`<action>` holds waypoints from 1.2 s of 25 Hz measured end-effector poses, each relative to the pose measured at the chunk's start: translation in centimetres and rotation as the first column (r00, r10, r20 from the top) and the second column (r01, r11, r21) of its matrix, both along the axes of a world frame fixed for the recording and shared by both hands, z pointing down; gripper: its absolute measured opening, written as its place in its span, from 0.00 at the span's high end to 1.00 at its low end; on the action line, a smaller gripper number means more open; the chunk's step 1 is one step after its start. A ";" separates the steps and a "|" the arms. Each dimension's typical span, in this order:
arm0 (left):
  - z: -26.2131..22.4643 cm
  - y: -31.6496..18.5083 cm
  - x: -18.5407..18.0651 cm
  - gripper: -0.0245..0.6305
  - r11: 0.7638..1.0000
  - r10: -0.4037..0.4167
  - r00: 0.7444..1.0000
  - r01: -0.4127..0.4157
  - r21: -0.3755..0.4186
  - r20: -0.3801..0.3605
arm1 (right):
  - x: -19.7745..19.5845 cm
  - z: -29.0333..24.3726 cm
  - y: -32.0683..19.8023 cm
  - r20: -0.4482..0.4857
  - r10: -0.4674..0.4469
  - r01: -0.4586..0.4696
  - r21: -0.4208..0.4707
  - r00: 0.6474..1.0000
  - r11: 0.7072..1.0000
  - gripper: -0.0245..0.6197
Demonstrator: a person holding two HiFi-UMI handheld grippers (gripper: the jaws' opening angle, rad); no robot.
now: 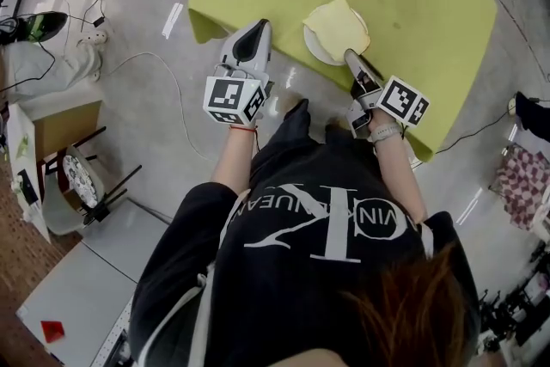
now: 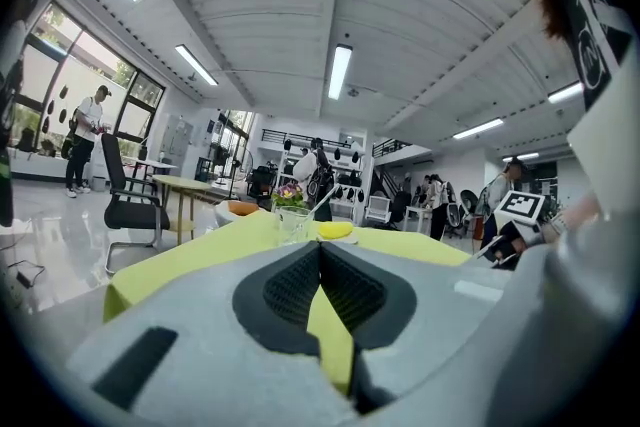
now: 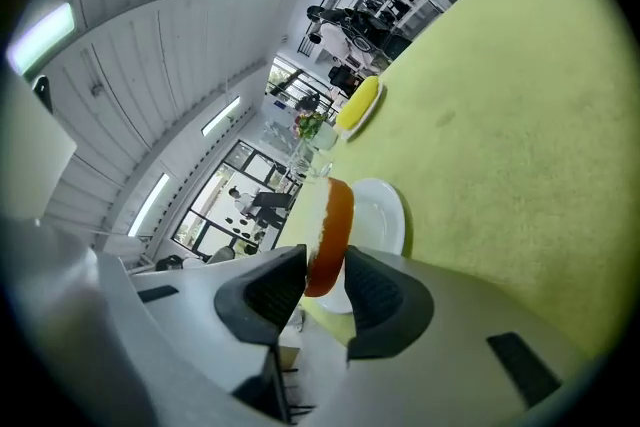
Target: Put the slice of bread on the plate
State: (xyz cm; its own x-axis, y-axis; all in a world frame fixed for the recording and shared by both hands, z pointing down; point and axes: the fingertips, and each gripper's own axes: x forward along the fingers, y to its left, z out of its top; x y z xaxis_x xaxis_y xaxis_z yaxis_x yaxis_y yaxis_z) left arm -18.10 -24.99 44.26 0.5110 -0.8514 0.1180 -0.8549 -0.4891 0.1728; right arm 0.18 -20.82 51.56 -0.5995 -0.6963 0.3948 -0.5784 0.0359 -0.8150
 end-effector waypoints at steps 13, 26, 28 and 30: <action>0.1 0.1 1.3 0.96 0.998 0.055 0.998 -0.055 -0.009 -0.031 | -1.3 0.4 1.3 -0.292 -0.353 0.352 -0.057 0.889 0.934 0.51; -1.2 0.1 0.7 0.96 1.000 0.002 0.999 -0.002 0.002 -0.039 | -0.8 1.9 3.5 -0.497 -0.677 0.671 -0.228 0.543 0.705 0.50; -1.5 0.0 0.9 0.96 1.000 0.004 0.999 -0.004 0.009 -0.034 | -0.5 1.8 3.6 -0.495 -0.679 0.676 -0.224 0.542 0.702 0.51; -1.7 -0.4 1.2 0.96 1.000 0.008 0.999 -0.007 0.016 -0.032 | -0.2 1.3 3.3 -0.502 -0.665 0.672 -0.204 0.553 0.712 0.53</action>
State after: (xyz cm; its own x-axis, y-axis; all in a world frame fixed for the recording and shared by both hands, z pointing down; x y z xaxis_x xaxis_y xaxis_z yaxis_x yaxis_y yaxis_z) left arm -16.87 -25.36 42.51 0.5208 -0.8492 0.0876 -0.8453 -0.4985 0.1924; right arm -0.02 -17.52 52.90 -0.6044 -0.1856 0.7748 -0.6975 0.5931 -0.4020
